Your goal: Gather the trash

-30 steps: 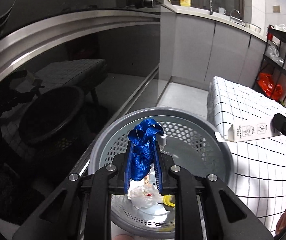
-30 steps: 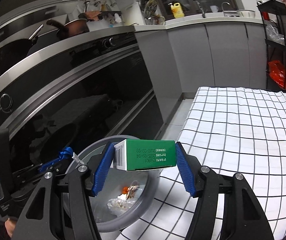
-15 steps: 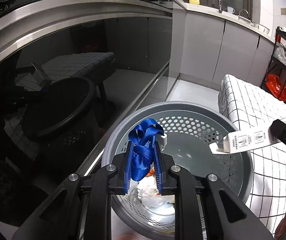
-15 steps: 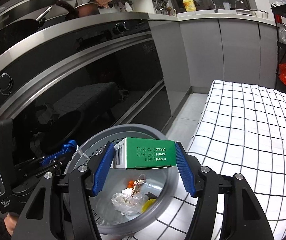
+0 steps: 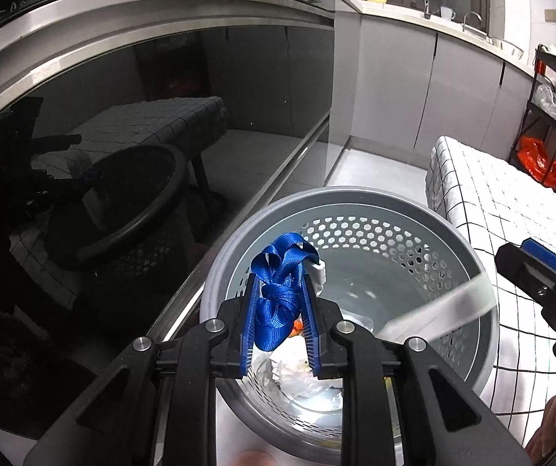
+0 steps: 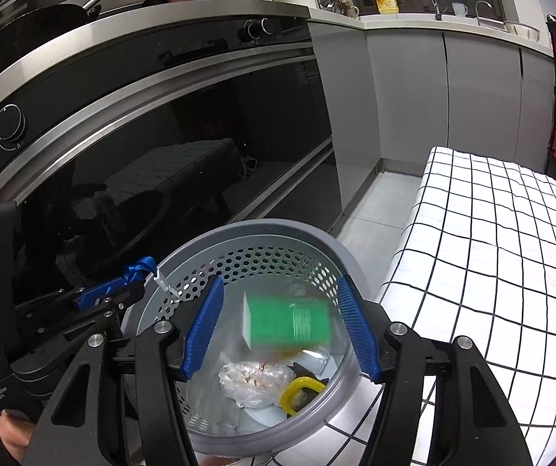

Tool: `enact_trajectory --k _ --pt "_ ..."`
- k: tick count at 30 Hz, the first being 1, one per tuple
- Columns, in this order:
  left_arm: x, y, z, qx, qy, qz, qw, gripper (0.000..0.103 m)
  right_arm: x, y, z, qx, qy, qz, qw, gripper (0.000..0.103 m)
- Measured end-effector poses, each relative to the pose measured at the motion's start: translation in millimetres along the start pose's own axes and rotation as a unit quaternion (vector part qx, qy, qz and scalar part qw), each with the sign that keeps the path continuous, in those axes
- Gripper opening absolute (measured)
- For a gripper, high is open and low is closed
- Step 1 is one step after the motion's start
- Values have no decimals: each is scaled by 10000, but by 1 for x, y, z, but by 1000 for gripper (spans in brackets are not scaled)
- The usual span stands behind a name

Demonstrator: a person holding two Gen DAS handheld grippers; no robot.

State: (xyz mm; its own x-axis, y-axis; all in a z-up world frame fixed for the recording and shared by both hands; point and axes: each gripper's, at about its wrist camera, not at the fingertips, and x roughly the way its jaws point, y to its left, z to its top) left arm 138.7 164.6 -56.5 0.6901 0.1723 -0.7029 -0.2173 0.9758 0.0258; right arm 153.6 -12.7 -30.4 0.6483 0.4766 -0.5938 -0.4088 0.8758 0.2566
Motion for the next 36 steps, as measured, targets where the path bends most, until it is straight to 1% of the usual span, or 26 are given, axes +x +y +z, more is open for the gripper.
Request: enact_trajectory --k 1,2,3,4,6,7,14,25,28,36 --pt "-1 0 0 -2 -16 -25 10000 23 1 0 0 7 16 13 10000 60" --pt "-3 1 0 -9 -42 -48 10000 26 1 0 -1 10 28 16 10000 60" --pt "-5 1 -1 -12 -66 -52 10000 32 2 -1 -1 9 39 34 10000 60" --pt "-6 1 -1 -13 -86 -45 10000 36 2 -1 -1 9 47 39 10000 60" --pt "-8 2 -1 -19 -127 -29 9999 55 2 -2 0 13 36 30 10000 66" --pt "-10 2 -1 -24 -168 -30 9999 57 1 -3 -1 18 24 28 10000 67" --pt "-14 -2 -1 89 -268 33 9996 58 -1 -4 -5 76 33 39 10000 68" --pt "-19 1 1 8 -347 94 9994 59 -5 -1 -8 47 51 43 10000 68" --pt "-19 2 2 -5 -330 85 9994 63 -5 -1 -9 54 50 40 10000 69" --pt "-25 4 4 -35 -368 58 9993 64 -5 -1 -8 26 59 20 10000 69"
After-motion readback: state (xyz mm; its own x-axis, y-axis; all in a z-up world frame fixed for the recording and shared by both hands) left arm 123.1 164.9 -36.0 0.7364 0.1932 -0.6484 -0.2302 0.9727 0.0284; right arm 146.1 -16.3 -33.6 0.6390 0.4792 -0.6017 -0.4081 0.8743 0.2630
